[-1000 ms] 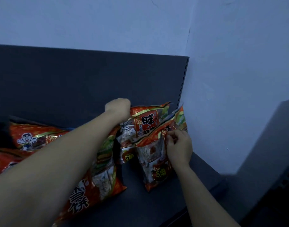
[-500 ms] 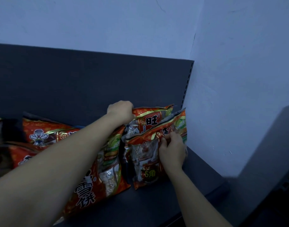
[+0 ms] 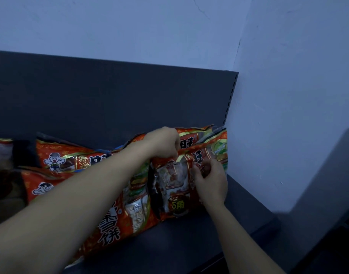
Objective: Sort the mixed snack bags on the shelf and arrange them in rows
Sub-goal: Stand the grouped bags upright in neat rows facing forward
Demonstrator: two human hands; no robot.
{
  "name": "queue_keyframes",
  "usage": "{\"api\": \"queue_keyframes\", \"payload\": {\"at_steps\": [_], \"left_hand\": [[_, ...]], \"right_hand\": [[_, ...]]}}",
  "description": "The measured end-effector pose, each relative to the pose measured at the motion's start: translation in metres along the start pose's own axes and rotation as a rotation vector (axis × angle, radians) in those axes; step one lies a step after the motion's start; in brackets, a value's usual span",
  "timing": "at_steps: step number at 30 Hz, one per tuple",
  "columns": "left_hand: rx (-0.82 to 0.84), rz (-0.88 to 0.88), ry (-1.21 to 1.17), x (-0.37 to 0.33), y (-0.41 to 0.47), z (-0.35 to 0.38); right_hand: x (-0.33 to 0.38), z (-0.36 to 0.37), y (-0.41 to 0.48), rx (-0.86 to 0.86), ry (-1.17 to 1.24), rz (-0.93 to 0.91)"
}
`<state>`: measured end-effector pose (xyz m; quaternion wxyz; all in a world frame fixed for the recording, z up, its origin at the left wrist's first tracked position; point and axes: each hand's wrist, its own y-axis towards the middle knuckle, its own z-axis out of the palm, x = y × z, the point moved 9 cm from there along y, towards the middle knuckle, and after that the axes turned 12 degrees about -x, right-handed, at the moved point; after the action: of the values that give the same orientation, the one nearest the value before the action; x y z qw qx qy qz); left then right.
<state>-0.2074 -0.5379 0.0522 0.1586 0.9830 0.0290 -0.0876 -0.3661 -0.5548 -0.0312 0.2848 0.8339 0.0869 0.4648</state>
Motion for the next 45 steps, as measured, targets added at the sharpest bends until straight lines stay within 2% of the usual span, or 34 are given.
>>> {"api": "queue_keyframes", "payload": {"at_steps": [4,7,13,18,22,25,27,28,30,33,36,39,45], "left_hand": [[-0.112,-0.010,0.040,0.000,0.002,-0.012],[-0.134,-0.036,0.009,0.005,0.000,-0.010],[-0.166,-0.066,0.009,0.013,-0.001,-0.009],[0.002,-0.079,-0.003,0.022,-0.003,-0.002],[-0.052,-0.110,0.050,0.026,-0.004,-0.001],[-0.075,-0.162,-0.133,0.033,-0.006,-0.005],[-0.207,-0.211,-0.317,0.041,-0.006,-0.025],[-0.285,-0.215,-0.311,0.044,-0.004,-0.035],[-0.340,-0.183,-0.122,0.044,0.004,-0.042],[-0.208,-0.179,0.143,0.049,0.015,-0.026],[-0.202,-0.252,0.176,0.062,0.019,-0.020],[-0.259,-0.338,0.075,0.072,0.017,-0.021],[-0.133,-0.326,-0.281,0.071,0.005,-0.030]], "right_hand": [[-0.036,-0.001,-0.007,0.106,-0.161,0.147],[-0.049,0.007,-0.017,0.248,-0.161,0.232],[-0.048,0.019,-0.017,0.372,-0.188,0.212],[-0.050,0.020,-0.018,0.379,-0.253,0.192],[-0.047,0.023,-0.020,0.366,-0.260,0.207],[-0.047,0.023,-0.020,0.366,-0.263,0.211],[-0.046,0.024,-0.019,0.378,-0.268,0.216],[-0.046,0.024,-0.019,0.383,-0.271,0.218],[-0.045,0.024,-0.019,0.386,-0.270,0.220],[-0.045,0.023,-0.019,0.390,-0.264,0.227],[-0.045,0.023,-0.020,0.393,-0.297,0.217],[-0.046,0.024,-0.020,0.391,-0.333,0.216],[-0.043,0.028,-0.023,0.394,-0.345,0.256]]}}
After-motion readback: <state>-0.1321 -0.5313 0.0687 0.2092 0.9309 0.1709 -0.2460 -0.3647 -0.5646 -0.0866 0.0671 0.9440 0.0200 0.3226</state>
